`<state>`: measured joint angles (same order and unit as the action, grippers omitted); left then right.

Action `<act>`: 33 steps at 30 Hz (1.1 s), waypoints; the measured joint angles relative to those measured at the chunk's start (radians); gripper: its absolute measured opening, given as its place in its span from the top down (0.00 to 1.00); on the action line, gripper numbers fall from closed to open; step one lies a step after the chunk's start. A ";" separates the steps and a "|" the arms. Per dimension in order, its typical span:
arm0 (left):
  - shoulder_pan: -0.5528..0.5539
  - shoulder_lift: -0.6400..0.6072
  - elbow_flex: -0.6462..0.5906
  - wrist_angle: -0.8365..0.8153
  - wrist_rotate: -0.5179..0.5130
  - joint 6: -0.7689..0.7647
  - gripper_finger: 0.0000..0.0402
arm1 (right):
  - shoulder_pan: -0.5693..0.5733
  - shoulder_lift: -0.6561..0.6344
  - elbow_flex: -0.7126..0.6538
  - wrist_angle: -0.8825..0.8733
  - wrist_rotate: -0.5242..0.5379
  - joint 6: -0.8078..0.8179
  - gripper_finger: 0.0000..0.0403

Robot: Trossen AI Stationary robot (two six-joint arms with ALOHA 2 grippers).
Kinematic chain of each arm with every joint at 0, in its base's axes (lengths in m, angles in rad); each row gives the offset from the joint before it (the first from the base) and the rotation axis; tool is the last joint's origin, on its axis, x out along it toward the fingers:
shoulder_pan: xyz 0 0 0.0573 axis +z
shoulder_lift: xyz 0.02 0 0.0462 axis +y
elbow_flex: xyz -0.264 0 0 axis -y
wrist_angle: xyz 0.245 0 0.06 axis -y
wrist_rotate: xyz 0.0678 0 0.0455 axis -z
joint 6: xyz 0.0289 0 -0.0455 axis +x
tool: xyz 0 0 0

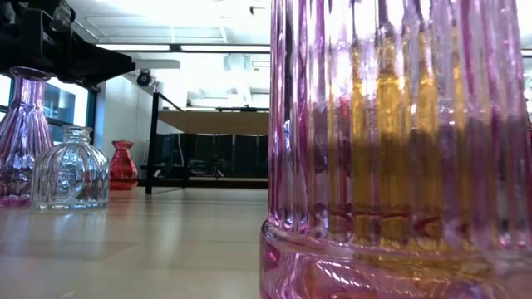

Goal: Sort vases onto shelf
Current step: Put the center transparent vase on the shelf

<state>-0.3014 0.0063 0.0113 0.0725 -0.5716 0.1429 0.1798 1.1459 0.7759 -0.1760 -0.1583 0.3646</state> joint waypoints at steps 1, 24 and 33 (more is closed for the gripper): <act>0.000 0.000 0.000 0.000 0.000 0.000 0.70 | 0.004 0.011 0.010 -0.006 0.005 -0.002 0.60; 0.001 0.000 0.141 0.050 0.009 -0.221 0.70 | -0.032 0.256 0.474 -0.536 0.183 -0.016 0.60; 0.001 0.075 0.375 -0.241 0.042 -0.358 0.70 | -0.028 0.309 0.474 -0.597 0.146 0.141 0.60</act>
<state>-0.3004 0.0816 0.3862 -0.1686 -0.5300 -0.2154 0.1515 1.4553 1.2499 -0.7732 -0.0127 0.5053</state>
